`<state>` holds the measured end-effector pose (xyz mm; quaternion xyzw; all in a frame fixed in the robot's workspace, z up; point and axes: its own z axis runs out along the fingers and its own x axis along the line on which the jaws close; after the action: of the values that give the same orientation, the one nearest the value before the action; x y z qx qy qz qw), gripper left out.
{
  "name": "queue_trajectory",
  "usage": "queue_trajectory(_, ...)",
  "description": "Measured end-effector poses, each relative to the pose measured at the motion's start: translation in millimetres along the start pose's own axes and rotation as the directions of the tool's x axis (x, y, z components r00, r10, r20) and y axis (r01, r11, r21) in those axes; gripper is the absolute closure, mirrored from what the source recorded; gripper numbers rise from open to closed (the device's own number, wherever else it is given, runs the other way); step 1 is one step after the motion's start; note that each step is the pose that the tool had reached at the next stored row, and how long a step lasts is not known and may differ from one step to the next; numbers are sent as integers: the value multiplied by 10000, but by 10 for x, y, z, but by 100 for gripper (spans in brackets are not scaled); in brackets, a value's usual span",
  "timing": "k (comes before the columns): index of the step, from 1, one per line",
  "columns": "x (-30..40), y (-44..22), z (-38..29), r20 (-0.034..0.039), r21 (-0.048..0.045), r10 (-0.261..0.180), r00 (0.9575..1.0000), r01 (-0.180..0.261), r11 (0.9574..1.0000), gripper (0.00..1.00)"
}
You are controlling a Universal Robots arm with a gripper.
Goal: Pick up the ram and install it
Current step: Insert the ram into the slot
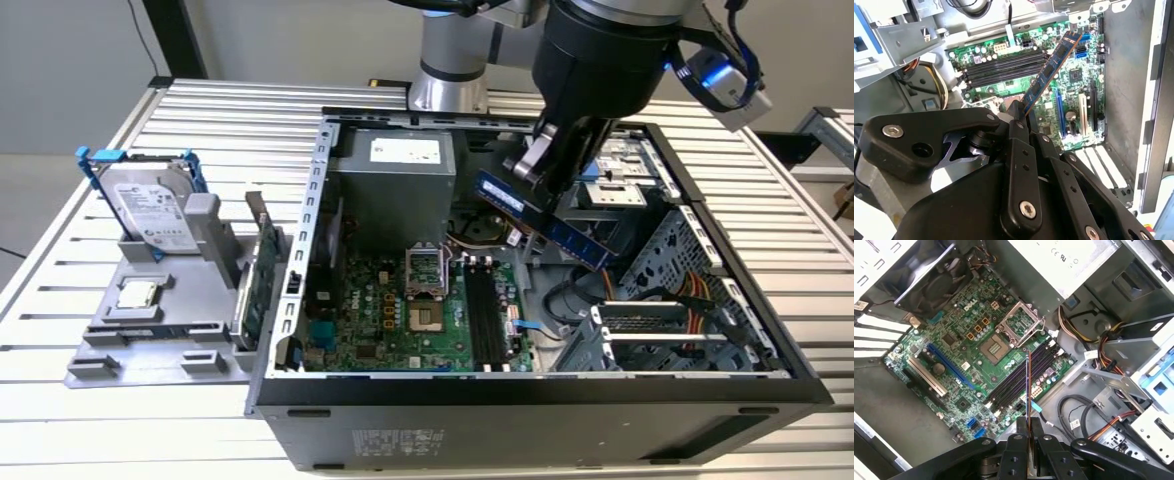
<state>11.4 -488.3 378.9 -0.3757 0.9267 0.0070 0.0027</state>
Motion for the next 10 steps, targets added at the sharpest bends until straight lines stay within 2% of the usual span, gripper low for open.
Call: queue_trajectory(10, 0, 0, 0, 3, 2, 209, 9998, -209, 9998, 100)
